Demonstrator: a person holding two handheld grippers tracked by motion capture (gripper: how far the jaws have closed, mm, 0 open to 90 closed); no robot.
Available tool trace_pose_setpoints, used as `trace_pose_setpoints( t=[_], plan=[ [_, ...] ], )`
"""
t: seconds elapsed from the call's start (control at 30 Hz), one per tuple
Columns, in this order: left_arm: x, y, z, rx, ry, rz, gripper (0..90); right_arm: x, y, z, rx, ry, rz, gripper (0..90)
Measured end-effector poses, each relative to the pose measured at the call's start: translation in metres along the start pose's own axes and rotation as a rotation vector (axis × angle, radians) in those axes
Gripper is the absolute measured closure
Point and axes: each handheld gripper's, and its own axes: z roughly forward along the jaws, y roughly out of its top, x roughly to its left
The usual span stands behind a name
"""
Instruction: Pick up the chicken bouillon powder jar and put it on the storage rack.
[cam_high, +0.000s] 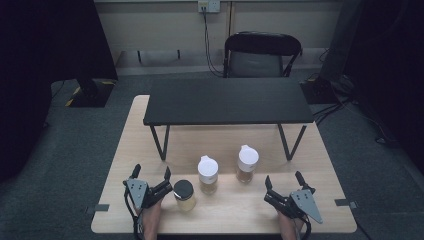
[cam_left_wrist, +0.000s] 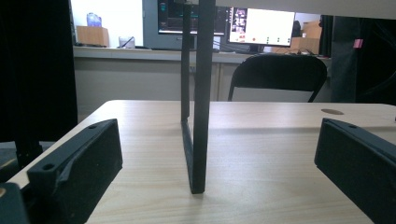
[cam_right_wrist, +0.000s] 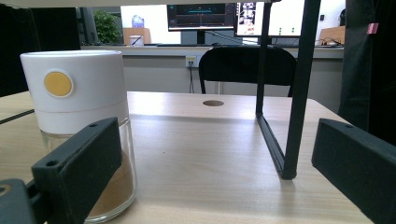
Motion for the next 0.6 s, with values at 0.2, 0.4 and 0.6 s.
trace_pose_setpoints(
  t=[0.2, 0.4, 0.6],
  plan=[
    [-0.0014, -0.0002, -0.0002, -0.003, 0.008, 0.013, 0.3, -0.0002, -0.0001, -0.0003, -0.002, 0.004, 0.002, 0.5],
    [-0.0029, -0.0003, 0.0001, -0.001, 0.02, 0.025, 0.0, -0.0007, -0.0001, -0.0007, -0.004, 0.006, 0.008, 0.5],
    [-0.0023, 0.0, 0.0005, 0.002, 0.019, 0.018, 0.0, -0.0006, 0.0, -0.0008, -0.003, 0.006, 0.009, 0.6]
  ],
)
